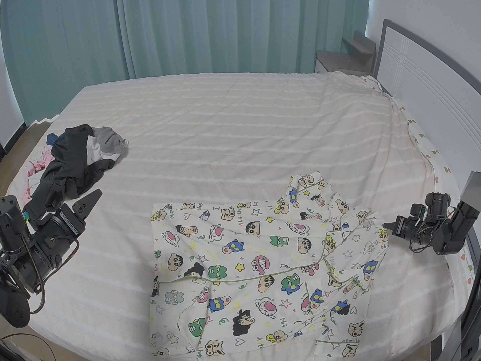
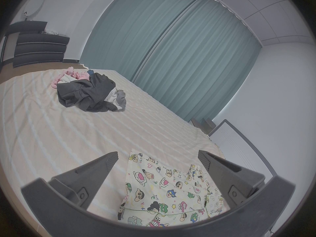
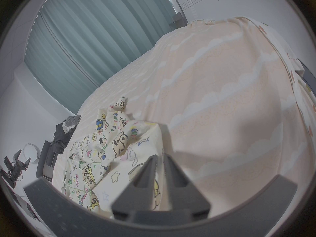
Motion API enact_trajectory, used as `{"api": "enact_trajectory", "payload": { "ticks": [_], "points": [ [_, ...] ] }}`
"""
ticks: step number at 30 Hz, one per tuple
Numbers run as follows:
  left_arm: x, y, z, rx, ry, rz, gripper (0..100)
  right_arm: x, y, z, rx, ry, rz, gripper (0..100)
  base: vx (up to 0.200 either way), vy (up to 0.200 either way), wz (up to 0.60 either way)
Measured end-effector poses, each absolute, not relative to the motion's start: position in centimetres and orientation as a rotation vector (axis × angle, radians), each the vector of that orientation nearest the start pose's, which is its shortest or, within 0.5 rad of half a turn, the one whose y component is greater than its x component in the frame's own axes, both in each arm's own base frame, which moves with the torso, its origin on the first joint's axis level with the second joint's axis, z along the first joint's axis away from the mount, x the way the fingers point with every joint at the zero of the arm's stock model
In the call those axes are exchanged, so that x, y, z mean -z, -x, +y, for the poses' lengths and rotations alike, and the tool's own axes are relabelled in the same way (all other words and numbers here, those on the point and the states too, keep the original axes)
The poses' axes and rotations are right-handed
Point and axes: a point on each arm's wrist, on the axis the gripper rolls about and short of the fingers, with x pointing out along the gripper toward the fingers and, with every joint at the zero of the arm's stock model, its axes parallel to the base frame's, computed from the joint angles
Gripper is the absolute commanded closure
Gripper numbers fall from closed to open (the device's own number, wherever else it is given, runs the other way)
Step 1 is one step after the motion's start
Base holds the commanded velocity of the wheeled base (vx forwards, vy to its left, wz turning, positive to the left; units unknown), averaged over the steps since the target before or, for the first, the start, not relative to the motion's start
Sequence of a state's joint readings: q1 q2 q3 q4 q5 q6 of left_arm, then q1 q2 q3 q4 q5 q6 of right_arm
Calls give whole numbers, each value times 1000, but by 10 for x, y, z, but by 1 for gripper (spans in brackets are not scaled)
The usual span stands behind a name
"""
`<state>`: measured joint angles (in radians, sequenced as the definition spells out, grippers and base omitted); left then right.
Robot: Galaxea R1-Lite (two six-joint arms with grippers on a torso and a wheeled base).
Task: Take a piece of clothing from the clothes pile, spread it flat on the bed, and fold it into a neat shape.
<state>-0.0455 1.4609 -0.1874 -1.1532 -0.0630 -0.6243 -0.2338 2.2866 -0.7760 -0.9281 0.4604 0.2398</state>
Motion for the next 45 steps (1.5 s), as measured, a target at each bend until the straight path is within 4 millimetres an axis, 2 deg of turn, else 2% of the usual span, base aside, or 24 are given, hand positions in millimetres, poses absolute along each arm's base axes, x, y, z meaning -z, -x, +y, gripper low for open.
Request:
{"api": "enact_trajectory", "payload": {
  "ticks": [8, 14, 21, 24, 29, 37, 45],
  "points": [
    [-138, -189, -18, 104, 623, 176, 0, -4, -355, -74, -142, -432, 574, 0, 0, 0, 0],
    [-132, -183, -33, 183, 624, 233, 0, -31, -336, -65, -146, -463, 544, 0, 0, 0, 0],
    [-119, -176, -58, 280, 695, 356, 0, -73, -286, -50, -145, -516, 500, 0, 0, 0, 0],
    [-107, -178, -68, 288, 752, 448, 0, -90, -262, -47, -130, -565, 470, 0, 0, 0, 0],
    [-83, -181, -81, 277, 818, 610, 0, -105, -232, -43, -111, -640, 433, 0, 0, 0, 0],
    [-59, -171, -85, 373, 816, 830, 0, -120, -223, -44, -126, -624, 330, 0, 0, 0, 0],
    [-43, -172, -92, 396, 730, 901, 0, -127, -218, -43, -132, -616, 296, 0, 0, 0, 0]
  ]
}}
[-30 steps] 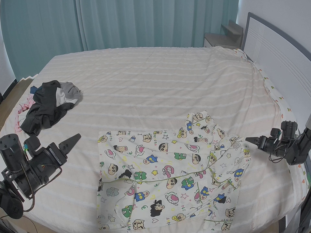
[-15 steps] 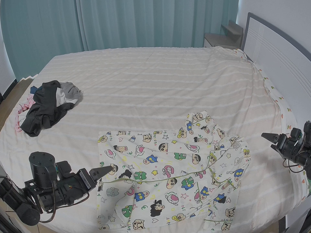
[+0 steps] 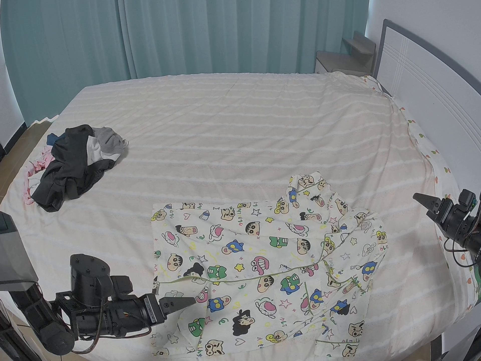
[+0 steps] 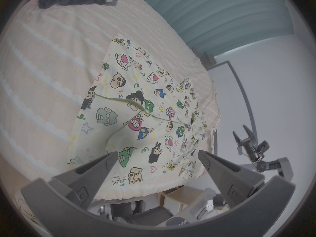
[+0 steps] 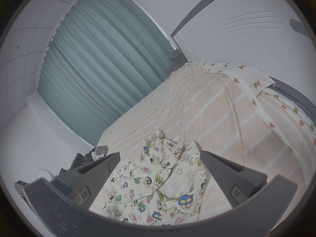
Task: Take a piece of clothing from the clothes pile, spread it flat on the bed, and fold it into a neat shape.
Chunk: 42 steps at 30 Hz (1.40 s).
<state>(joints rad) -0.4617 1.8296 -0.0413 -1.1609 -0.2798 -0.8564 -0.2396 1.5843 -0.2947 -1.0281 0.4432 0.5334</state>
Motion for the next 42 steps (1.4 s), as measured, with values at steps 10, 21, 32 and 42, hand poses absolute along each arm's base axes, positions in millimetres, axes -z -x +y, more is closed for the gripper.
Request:
{"api": "enact_trajectory", "payload": {
  "ticks": [10, 21, 32, 42],
  "points": [
    [-20, -173, -101, 415, 582, 985, 0, -131, -214, -42, -139, -611, 281, 0, 0, 0, 0],
    [6, -177, -104, 370, 428, 1041, 0, -132, -211, -41, -151, -609, 279, 0, 0, 0, 0],
    [22, -191, -112, 305, 393, 1032, 0, -132, -211, -40, -153, -610, 279, 0, 0, 0, 0],
    [28, -202, -114, 293, 399, 1023, 0, -131, -210, -40, -154, -610, 282, 0, 0, 0, 0]
  ]
}}
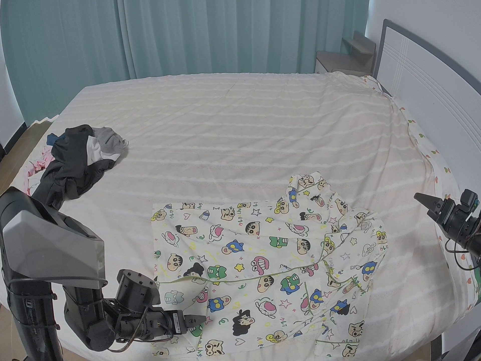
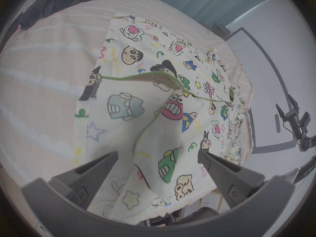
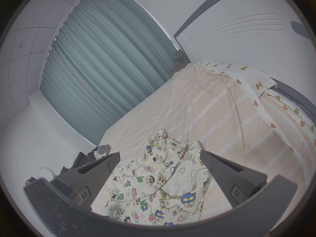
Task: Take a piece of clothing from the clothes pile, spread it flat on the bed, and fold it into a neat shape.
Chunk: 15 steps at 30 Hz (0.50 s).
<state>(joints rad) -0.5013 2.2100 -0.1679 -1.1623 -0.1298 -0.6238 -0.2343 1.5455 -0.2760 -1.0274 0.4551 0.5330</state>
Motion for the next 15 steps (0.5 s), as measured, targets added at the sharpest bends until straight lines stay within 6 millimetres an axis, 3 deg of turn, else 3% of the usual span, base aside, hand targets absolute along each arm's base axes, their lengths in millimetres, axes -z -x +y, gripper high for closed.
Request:
{"api": "enact_trajectory", "payload": {
  "ticks": [11, 12, 15],
  "points": [
    [35, -217, -110, 316, 375, 1008, 0, -131, -210, -39, -165, -612, 287, 0, 0, 0, 0],
    [35, -218, -110, 316, 376, 1007, 100, -131, -209, -39, -165, -612, 287, 0, 0, 0, 0],
    [36, -219, -109, 315, 378, 1007, 100, -131, -209, -39, -165, -613, 288, 0, 0, 0, 0]
  ]
}}
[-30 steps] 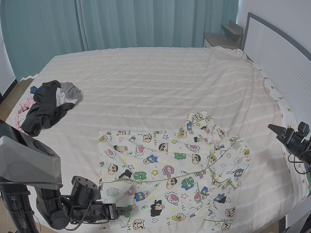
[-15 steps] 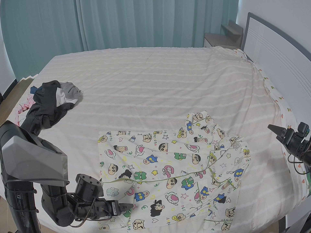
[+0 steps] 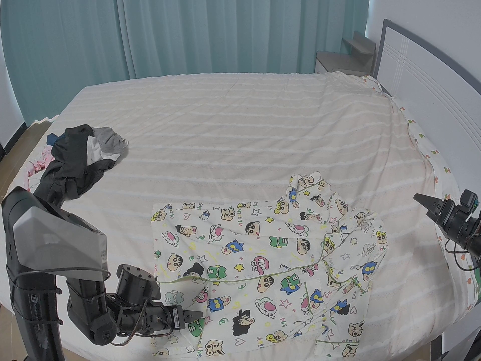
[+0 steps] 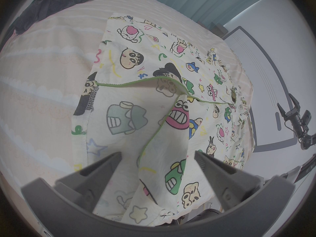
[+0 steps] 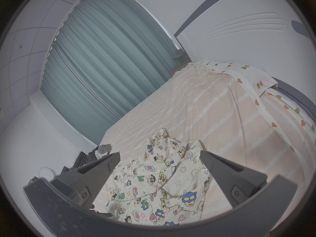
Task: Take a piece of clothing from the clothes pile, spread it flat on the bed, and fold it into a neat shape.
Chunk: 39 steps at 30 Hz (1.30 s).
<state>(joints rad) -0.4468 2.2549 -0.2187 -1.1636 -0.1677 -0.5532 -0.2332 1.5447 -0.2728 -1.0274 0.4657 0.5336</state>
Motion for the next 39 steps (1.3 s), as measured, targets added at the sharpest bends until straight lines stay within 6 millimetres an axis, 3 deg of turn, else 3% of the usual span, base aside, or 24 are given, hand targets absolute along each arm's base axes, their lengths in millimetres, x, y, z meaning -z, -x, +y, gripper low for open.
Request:
{"api": "enact_trajectory", "payload": {
  "ticks": [27, 39],
  "points": [
    [34, -222, -105, 283, 375, 981, 100, -131, -209, -40, -161, -613, 286, 0, 0, 0, 0],
    [25, -237, -83, 258, 348, 840, 100, -130, -210, -40, -160, -614, 289, 0, 0, 0, 0]
  ]
}}
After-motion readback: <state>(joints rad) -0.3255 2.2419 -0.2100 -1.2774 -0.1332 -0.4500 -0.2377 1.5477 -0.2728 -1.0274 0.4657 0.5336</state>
